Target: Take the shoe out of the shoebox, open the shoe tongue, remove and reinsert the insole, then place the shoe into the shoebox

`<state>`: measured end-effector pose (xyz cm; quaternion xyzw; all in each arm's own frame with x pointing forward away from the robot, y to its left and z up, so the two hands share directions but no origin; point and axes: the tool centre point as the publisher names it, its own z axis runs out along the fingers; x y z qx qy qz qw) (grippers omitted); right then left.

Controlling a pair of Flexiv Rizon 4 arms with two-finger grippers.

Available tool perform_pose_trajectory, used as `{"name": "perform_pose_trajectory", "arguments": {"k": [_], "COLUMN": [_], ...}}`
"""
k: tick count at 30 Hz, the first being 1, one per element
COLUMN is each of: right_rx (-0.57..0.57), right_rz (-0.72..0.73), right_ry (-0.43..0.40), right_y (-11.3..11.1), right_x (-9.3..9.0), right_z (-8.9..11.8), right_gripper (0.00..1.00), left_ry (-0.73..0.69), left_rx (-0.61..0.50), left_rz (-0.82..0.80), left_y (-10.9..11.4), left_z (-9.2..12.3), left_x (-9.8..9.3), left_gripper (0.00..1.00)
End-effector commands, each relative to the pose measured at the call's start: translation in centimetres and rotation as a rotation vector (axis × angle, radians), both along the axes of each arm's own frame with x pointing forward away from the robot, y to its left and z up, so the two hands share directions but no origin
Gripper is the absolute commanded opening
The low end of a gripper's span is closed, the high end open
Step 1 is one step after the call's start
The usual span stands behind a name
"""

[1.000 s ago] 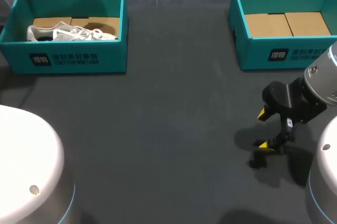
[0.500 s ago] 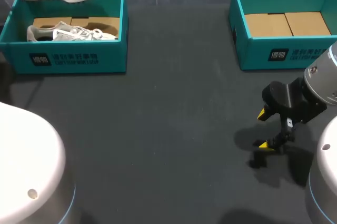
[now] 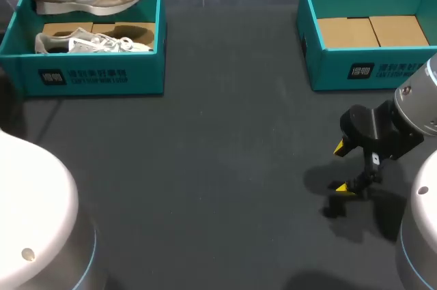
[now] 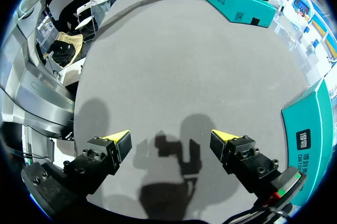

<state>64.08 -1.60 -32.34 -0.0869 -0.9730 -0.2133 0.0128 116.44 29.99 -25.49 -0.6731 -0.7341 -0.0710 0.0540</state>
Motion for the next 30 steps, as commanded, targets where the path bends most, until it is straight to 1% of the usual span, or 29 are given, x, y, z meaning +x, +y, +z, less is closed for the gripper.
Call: {"name": "perform_pose_trajectory", "arguments": {"k": [1,10,17,30], "right_rx": [-0.002,-0.002,-0.002,-0.002], "right_rz": [-0.002,-0.002,-0.002,-0.002], "right_ry": [-0.002,-0.002,-0.002,-0.002], "right_y": [0.0,0.0,0.0,0.0], "right_x": [-0.2,-0.2,-0.2,-0.2], "right_z": [0.0,0.0,0.0,0.0], "right_gripper": [1.0,1.0,1.0,1.0], "left_ry": [0.016,0.024,0.048,0.065], "left_rx": [0.011,0.039,0.046,0.078], "left_rz": [0.003,-0.02,-0.04,-0.014], "left_y": [-0.1,0.1,-0.5,-1.6], "left_z": [-0.9,-2.8,-4.3,-6.7], "left_x": [0.7,0.2,0.1,2.1], "left_gripper": [0.0,0.0,0.0,0.0]}}
